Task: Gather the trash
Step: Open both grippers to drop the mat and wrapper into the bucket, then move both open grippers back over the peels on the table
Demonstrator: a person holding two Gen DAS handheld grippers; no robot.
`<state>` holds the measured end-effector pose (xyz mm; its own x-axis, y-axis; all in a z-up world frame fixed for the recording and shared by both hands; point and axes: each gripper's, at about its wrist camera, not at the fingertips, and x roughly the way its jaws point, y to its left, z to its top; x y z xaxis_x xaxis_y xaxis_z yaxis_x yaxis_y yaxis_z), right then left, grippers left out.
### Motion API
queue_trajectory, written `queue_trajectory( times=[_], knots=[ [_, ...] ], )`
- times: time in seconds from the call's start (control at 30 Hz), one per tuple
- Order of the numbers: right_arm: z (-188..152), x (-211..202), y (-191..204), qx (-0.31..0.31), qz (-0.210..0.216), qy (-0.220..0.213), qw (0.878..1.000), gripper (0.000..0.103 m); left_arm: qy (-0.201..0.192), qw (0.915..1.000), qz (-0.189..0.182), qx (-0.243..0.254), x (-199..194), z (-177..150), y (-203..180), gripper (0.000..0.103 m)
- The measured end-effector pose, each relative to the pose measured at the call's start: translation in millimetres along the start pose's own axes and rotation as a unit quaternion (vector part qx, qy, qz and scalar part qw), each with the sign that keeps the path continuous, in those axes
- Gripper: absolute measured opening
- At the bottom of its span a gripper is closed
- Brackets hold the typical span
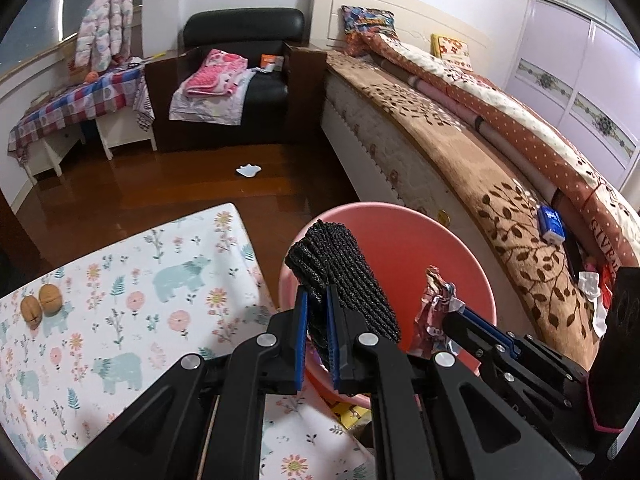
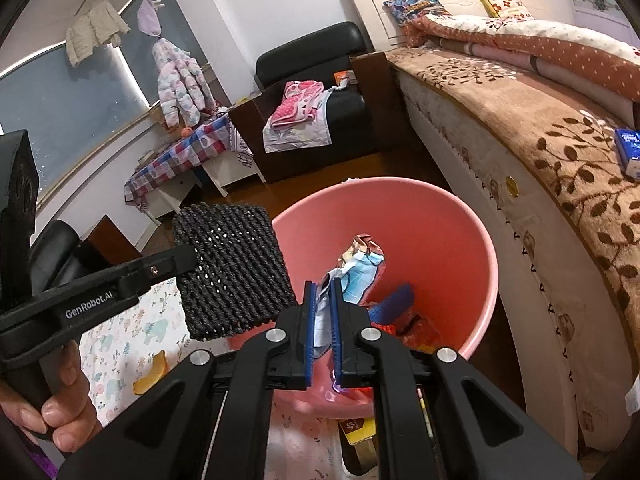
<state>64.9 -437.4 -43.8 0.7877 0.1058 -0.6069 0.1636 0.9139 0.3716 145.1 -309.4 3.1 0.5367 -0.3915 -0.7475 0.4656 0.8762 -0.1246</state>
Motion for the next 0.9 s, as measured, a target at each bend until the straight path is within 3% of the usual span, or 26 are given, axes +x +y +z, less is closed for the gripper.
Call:
queue_trajectory(
  times=[0.13,0.37,0.47,0.53,0.9],
  knots=[
    [-1,3,-3,0.0,-0.005,0.003,1.0,0.007,0.008,0.9999,-0.011,0.002,7,-1,-3,0.01],
    [-1,9,-2,0.002,-0.027,0.014,1.0,0.008,0.003,0.9996,-0.027,0.006,7,-3,-3,0.037],
    [-1,10,-4,0.009,-0.032,0.02,0.999,0.016,-0.005,0.9995,-0.03,0.006,2,-1,-1,0.038],
    [0,9,-4,0.014,-0.031,0.016,0.999,0.034,-0.01,0.9994,-0.031,0.005,-2,-1,1,0.038],
    [1,-10,11,-0.006,-0.017,-0.006,1.0,0.034,-0.044,0.9989,-0.014,-0.007,-40,4,27,0.038]
  ],
)
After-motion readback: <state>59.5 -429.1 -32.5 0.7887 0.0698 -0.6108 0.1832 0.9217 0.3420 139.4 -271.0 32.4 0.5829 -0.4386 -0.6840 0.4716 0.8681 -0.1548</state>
